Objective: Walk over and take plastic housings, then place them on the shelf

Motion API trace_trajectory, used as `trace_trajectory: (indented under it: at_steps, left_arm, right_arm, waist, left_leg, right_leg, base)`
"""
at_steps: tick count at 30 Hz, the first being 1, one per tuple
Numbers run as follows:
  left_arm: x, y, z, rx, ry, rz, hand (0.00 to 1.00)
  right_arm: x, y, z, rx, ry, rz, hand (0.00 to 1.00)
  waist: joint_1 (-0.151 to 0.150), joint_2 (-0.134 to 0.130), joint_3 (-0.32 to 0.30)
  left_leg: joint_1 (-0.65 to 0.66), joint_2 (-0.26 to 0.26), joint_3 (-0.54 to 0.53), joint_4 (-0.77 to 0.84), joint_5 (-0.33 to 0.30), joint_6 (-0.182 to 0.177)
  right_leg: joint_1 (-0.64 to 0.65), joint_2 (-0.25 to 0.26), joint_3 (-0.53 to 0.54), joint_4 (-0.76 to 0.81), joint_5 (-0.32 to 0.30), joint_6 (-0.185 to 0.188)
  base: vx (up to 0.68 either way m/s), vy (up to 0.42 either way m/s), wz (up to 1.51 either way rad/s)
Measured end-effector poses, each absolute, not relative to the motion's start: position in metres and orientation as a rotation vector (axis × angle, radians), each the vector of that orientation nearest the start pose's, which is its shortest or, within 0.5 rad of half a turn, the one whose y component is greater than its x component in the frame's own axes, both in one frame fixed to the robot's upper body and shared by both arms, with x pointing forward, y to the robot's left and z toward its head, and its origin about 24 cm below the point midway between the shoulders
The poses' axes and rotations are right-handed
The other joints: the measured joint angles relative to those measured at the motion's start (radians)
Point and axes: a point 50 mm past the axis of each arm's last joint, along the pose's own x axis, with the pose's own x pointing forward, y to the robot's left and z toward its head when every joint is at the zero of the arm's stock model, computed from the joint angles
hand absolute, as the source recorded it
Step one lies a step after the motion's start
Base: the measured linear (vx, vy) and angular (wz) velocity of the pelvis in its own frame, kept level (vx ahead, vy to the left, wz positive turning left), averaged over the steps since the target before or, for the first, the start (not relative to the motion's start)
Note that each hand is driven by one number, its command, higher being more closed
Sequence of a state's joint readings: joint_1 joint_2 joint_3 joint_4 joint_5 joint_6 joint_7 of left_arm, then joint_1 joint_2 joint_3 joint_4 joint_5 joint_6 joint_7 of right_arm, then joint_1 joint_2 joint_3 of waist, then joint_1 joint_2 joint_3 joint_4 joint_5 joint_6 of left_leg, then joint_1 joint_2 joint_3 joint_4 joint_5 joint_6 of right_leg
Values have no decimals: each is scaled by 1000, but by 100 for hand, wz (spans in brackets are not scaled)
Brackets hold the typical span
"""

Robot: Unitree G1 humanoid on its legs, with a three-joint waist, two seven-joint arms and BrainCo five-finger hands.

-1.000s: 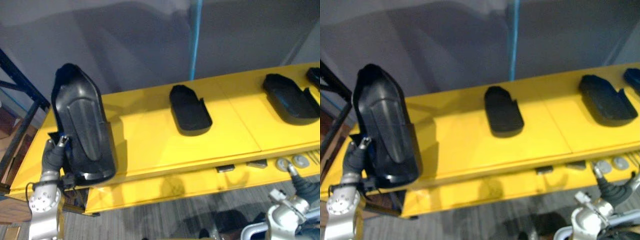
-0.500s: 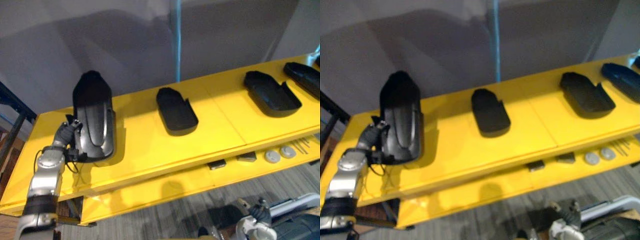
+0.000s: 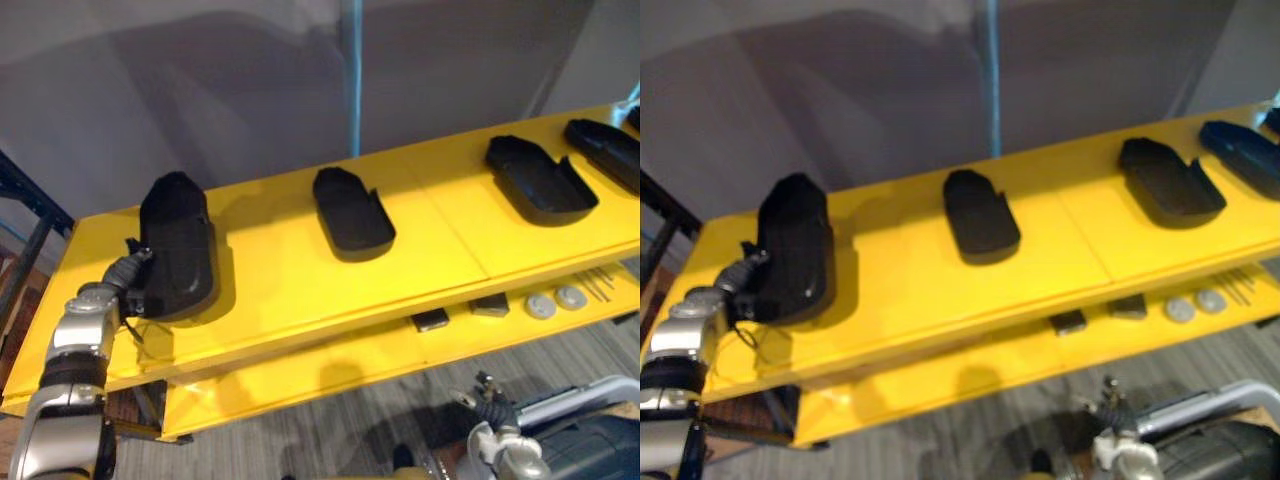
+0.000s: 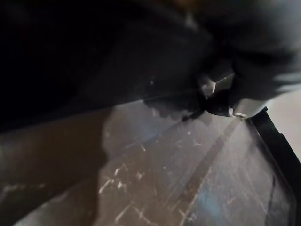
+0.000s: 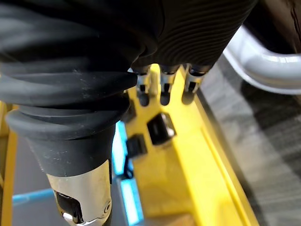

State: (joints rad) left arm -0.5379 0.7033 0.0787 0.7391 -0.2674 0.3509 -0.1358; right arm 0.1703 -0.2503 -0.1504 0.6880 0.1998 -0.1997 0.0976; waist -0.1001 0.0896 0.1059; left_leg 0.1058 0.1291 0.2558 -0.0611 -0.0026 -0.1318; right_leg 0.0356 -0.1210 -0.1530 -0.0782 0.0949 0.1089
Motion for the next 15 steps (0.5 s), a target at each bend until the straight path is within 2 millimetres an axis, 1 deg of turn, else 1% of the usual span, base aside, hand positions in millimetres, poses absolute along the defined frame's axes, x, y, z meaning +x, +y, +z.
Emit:
trace_trajectory:
  at_steps: [2,3,7,8,9,11,12,13,15]
  left_arm:
    - [323,342,90,218,427,262,100]
    - [325,341,93,220,418,263,100]
    - [326,340,91,225,427,274,100]
    - [327,340,93,226,418,287,100]
    - [329,340,95,225,413,293,100]
    - [334,339,102,221,397,307,100]
    - [345,334,115,234,369,324,100]
    - [346,334,117,232,368,330,100]
    - [345,334,115,229,375,335,100]
  right_arm:
    - [142,-262,-98,-21,611,-201,0]
    - [143,-259,-98,-22,612,-182,0]
    - [144,-251,-98,-22,601,-110,0]
    - [145,-249,-98,-25,598,-94,0]
    - [145,-247,-98,-27,598,-81,0]
    - [146,-241,-96,-34,589,-31,0]
    - [148,-234,-96,-36,588,13,0]
    - [150,-234,-96,-37,584,16,0]
    - [151,-235,-95,-42,582,17,0]
  waist:
    - [-7,2,14]
    - [-19,4,24]
    - [-36,10,36]
    - [-45,10,46]
    - [-48,10,53]
    - [-54,10,79]
    - [-68,11,136]
    - [-75,14,148]
    - [-80,20,153]
  left_leg:
    - [3,0,1,1,0,0]
    - [3,0,1,2,0,0]
    - [16,0,19,2,-1,-2]
    - [16,-1,20,2,-1,-2]
    - [15,-1,21,2,-1,-2]
    - [10,0,30,3,-1,-2]
    - [-42,1,41,35,-2,-1]
    - [-51,2,45,37,-2,-1]
    - [-54,3,57,38,-1,-1]
  right_leg:
    - [2,0,1,0,0,0]
    - [1,-1,2,3,0,0]
    - [-1,1,20,8,-1,-1]
    - [-3,0,21,10,-2,-1]
    - [-6,0,22,13,-3,-2]
    - [-25,1,33,29,-11,-9]
    - [-96,-2,53,81,-15,-6]
    - [-115,-1,60,98,-16,-8]
    - [-131,1,74,109,-17,-8]
  base:
    - [0,0,0]
    - [0,0,0]
    - [-14,3,-12]
    - [-34,4,-10]
    - [-44,3,-5]
    - [-86,-1,-16]
    - [-105,-7,-22]
    - [-66,-5,-26]
    - [23,0,-18]
